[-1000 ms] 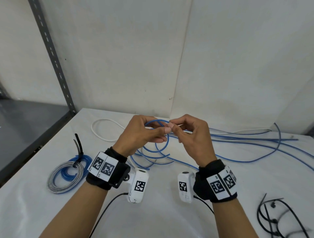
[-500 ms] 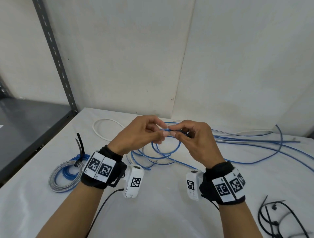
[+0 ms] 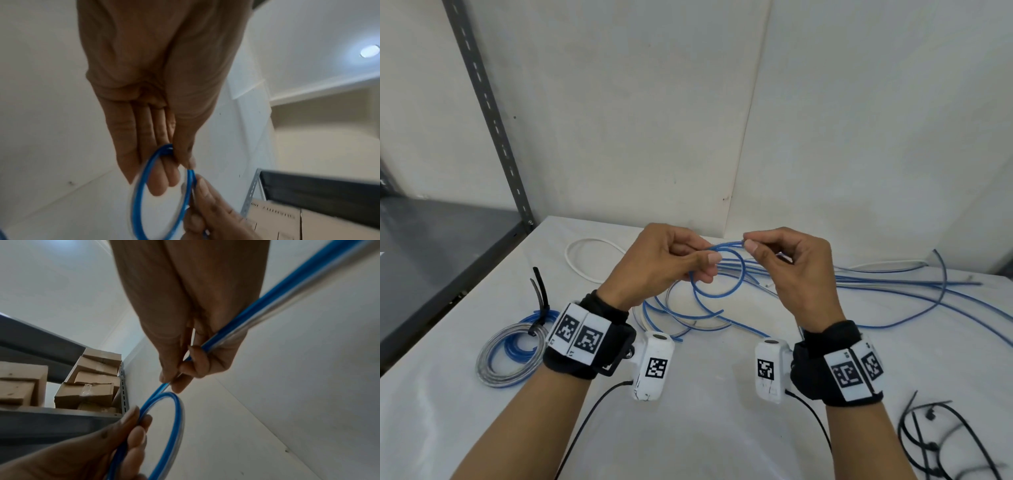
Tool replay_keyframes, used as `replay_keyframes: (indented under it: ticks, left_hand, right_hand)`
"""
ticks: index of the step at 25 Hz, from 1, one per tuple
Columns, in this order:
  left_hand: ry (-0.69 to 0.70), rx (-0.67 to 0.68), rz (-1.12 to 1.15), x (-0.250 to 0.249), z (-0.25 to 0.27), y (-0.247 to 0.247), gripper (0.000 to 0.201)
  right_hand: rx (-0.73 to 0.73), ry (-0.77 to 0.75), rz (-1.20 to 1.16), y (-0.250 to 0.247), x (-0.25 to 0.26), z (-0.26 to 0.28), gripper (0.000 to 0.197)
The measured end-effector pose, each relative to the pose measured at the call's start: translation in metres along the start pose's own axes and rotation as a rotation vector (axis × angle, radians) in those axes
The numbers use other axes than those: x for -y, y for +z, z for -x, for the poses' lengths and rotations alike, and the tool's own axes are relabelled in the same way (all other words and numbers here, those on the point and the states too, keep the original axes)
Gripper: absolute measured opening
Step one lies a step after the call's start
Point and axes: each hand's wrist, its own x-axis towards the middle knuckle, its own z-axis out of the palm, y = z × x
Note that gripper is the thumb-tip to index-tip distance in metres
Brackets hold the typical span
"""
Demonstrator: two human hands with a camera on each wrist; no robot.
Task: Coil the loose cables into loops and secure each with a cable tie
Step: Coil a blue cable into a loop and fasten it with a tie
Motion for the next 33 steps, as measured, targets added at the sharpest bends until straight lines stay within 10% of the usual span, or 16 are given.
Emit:
replay_keyframes:
  ticks: [7, 16, 25, 33]
  left_hand:
    - [-0.048, -0.032, 0.218, 0.003, -0.003, 0.002, 0.018]
    - [0.016, 0.09, -0.262, -0.002, 0.005, -0.001, 0.01]
    - [-0.025, -0.142, 0.416, -0.005, -0.002, -0.003, 0.019]
    - [-0.195, 0.185, 0.225, -0.007, 0.001, 0.011, 0.046]
  right_hand:
    - [0.029, 0.056, -0.075, 0.011, -0.002, 0.003, 0.007]
    - [0.275, 0.015, 0.159, 0.004, 0.005, 0.005, 0.009]
    - [-0.015, 0.048, -0.216, 0.024, 0.007, 0.008, 0.018]
    - [0.225, -0.069, 0.064, 0.011, 0.007, 0.008, 0.016]
